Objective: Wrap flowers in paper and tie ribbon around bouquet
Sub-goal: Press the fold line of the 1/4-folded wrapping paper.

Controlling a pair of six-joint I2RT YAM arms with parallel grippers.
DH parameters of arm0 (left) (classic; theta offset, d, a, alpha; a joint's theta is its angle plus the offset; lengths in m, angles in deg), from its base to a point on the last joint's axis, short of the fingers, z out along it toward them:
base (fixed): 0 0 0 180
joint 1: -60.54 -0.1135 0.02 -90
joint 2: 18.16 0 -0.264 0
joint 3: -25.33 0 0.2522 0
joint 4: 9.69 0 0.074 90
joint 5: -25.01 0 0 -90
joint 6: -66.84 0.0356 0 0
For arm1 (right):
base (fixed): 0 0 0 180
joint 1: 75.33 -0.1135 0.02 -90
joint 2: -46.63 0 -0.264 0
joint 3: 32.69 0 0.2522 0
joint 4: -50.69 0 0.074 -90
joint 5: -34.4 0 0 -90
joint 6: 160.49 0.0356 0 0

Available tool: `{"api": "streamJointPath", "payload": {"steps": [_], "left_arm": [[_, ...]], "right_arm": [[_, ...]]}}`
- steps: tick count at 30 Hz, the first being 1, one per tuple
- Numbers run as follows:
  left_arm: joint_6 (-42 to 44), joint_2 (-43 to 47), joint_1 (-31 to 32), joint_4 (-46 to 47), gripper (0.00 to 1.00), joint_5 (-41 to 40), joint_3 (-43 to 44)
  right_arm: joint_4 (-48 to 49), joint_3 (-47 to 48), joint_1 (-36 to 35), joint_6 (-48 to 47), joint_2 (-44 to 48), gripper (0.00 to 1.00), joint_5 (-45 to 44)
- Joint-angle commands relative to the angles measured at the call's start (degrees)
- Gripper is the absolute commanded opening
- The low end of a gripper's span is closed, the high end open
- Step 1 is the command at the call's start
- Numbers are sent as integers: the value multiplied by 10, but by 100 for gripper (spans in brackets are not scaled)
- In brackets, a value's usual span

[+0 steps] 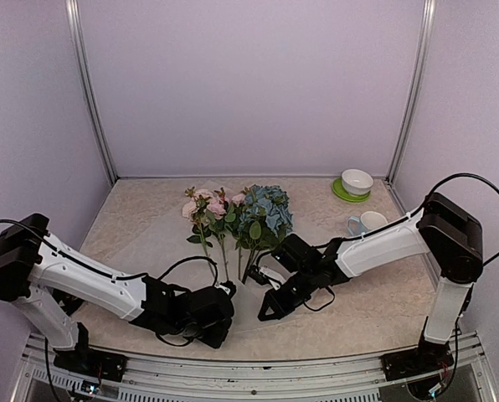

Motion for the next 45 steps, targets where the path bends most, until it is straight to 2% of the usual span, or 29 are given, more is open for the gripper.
{"api": "streamJointPath", "payload": {"steps": [1,4,8,17,24,26,29,33,35,38,40,45], "left_arm": [[9,38,-29,48,9,18,-48],[-2,55,-46,62,9,29,-76],[-24,62,-45,36,9,33,-101],[-102,143,-13,34,9,42,-194],[-101,131,-13,101,9,52,-224],[-98,108,-13,108,9,63,-223],[-88,90,-13,104,8,68,-219],[-72,111,-30,104,7,76,-231],[-62,134,-42,107,8,87,-240],[-43,168,-53,105,8,102,-243],[-30,183,-57,101,8,104,-240],[-12,193,-74,110,8,114,-246]], "right_arm": [[-36,-25,-1,31,-8,0,-33],[-53,-20,-1,36,-11,0,-47],[-88,-25,-2,42,-4,0,-87],[-99,-54,-5,51,9,1,-98],[-240,85,-13,36,21,3,-186],[-277,106,-20,65,34,10,-220],[-307,85,-27,156,64,21,-243],[-269,7,-27,267,128,45,-227],[-261,-5,-27,297,145,49,-239],[-294,48,-32,291,132,49,-274],[-344,107,-56,265,111,44,-318],[-407,255,-94,170,5,39,-347]]}}
